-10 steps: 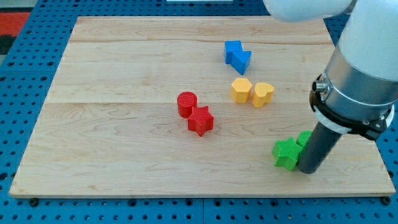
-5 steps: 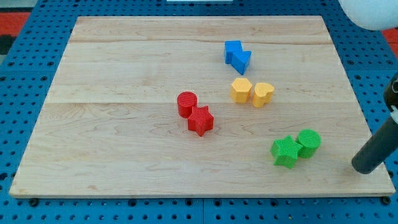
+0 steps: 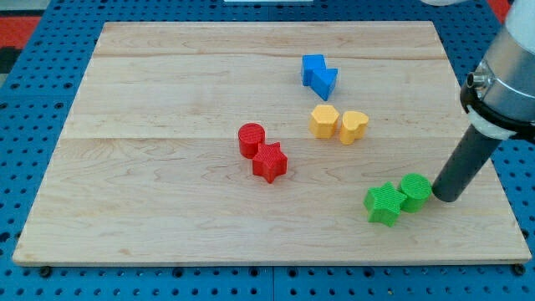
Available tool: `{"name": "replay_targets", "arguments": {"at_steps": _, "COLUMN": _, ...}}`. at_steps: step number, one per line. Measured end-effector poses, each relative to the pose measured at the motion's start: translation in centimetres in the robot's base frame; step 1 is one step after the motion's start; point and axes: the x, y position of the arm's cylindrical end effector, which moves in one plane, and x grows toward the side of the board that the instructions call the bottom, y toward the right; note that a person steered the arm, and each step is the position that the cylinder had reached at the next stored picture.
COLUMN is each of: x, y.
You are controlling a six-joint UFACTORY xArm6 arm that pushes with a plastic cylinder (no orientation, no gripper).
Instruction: Push the green circle into green star
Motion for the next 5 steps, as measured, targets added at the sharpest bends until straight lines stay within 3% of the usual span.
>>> {"name": "replay_targets", "arguments": {"at_steps": 3, "x": 0.0, "y": -3.2}}
{"name": "replay_targets", "arguments": {"at_steps": 5, "x": 4.6, "y": 5.8}}
